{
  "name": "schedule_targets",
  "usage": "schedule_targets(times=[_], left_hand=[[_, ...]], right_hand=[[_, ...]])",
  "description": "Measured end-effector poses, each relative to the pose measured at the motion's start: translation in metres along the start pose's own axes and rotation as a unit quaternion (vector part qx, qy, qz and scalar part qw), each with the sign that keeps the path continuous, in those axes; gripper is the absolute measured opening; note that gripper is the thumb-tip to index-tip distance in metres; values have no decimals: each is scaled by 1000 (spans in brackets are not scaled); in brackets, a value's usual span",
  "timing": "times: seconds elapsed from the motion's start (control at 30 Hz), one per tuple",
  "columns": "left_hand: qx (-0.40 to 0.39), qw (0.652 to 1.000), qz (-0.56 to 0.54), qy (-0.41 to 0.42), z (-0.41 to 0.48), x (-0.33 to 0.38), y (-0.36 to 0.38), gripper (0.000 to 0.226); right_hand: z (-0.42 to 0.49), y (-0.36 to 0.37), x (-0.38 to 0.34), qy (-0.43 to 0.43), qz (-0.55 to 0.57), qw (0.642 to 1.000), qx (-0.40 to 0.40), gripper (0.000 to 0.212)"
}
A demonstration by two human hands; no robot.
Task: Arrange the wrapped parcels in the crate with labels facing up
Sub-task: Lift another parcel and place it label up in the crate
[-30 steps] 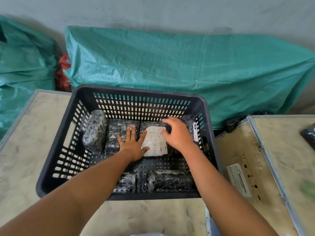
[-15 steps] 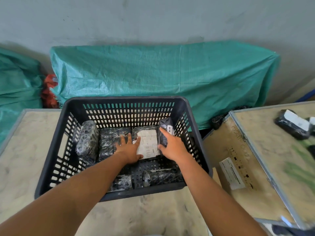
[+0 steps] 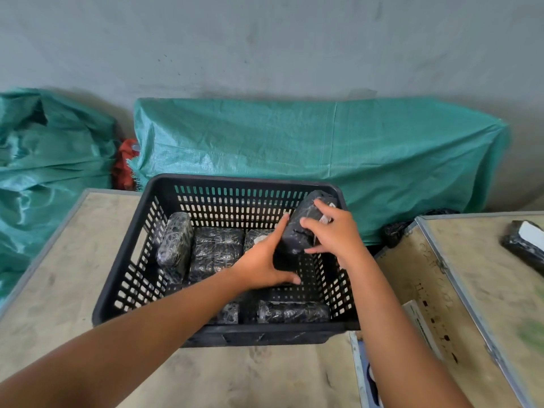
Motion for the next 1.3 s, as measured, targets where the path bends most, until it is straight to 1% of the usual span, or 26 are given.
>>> schedule_targets(times=[0.07,0.13,0.2,0.27,0.33,0.4,0.47,0.53,0.57,0.63,0.7,0.77,0.9,1.0,1.03,1.1,1.23,1.3], left_hand=[[95,994,-12,44,-2,15,-14,132],[175,979,17,105,-7,27,-32,119],[210,966,40,144,-14,34,-46,112],[218,962,56,155,-19,34,-55,99],[222,964,57,135,-23,29,-61,80],[225,966,33,120,-25,24,-68,63],[228,967,-40,104,-24,19,-76,56],[221,962,-157,41,-20,8,-83,55],[217,954,-206,15,-17,0,-86,52],[200,945,-258,-12,-12,-10,-89,46],[173,945,-276,-25,-5,-19,-86,45],[145,949,-276,-46,5,-32,-77,44],[96,971,-190,-111,23,-64,-58,53],[80,983,-106,-130,25,-83,-47,57],[75,985,-72,-138,24,-92,-43,59],[49,987,-8,-154,20,-108,-33,65],[-22,981,52,-183,15,-126,-14,84],[-48,978,73,-191,13,-131,-8,95]], right_hand=[[-3,2,-15,-8,52,999,-14,73],[-7,7,-26,-12,91,995,-45,72],[-10,12,-32,-23,111,990,-83,77],[-12,13,-34,-39,78,991,-97,80],[-12,12,-32,-68,12,994,-85,77],[-9,11,-28,-98,-40,992,-61,69],[-4,12,-20,-130,-101,985,-43,61],[2,13,-7,-146,-184,971,-34,58],[5,15,0,-139,-191,971,-45,60],[10,21,15,-106,-126,981,-98,66],[16,29,26,-83,-85,983,-142,78],[24,31,34,-72,-94,983,-141,86],[38,43,51,-47,-123,984,-118,98],[37,59,79,-9,-189,979,-70,104],[36,65,90,5,-213,975,-70,104],[37,74,106,19,-246,965,-88,105],[47,73,122,36,-282,952,-115,102],[46,77,133,67,-298,938,-163,106]])
Point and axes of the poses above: each hand's wrist, its own z-axis towards the middle knuckle, its own y-axis out of the palm, x = y × z, the point moved 8 cm from there along z, towards the middle knuckle, and after that the axes turned 4 degrees about -x, right-handed, at the moved point
